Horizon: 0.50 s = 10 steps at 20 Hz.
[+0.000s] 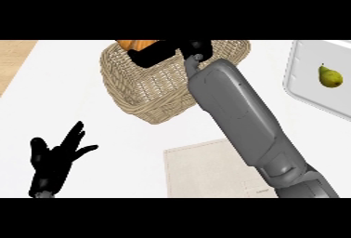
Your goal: Pick the croissant from the placemat and place it in the basket
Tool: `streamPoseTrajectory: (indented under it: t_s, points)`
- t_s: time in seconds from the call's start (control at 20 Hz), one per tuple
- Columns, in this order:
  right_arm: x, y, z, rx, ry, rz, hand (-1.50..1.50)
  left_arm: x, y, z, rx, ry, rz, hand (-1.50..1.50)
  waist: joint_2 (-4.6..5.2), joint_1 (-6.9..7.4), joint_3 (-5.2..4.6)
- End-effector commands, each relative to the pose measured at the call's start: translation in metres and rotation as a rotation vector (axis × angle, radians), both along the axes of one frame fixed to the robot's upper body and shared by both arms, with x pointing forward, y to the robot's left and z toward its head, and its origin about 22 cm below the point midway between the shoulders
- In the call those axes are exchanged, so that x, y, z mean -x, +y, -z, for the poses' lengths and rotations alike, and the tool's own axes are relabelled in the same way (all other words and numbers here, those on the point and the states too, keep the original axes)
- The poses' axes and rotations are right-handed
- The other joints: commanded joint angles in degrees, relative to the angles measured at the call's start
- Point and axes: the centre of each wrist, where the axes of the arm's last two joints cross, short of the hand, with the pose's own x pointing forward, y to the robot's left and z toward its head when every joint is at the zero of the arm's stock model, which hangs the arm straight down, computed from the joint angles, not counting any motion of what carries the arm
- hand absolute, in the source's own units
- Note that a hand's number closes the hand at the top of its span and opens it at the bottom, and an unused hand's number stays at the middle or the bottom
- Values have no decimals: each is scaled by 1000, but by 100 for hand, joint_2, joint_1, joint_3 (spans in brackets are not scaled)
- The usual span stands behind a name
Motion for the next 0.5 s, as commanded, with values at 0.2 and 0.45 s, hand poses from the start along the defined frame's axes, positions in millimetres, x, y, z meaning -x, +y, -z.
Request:
streamPoseTrajectory:
  t_s: [0.2,0.45]
  points:
    - [-24,-19,23,275,-18,121,150,12,3,21,-15,133,-9,0,22,-42,-54]
    - [-38,-44,27,326,-74,92,-150,5,1,18,-11,115,-8,0,29,-46,-52]
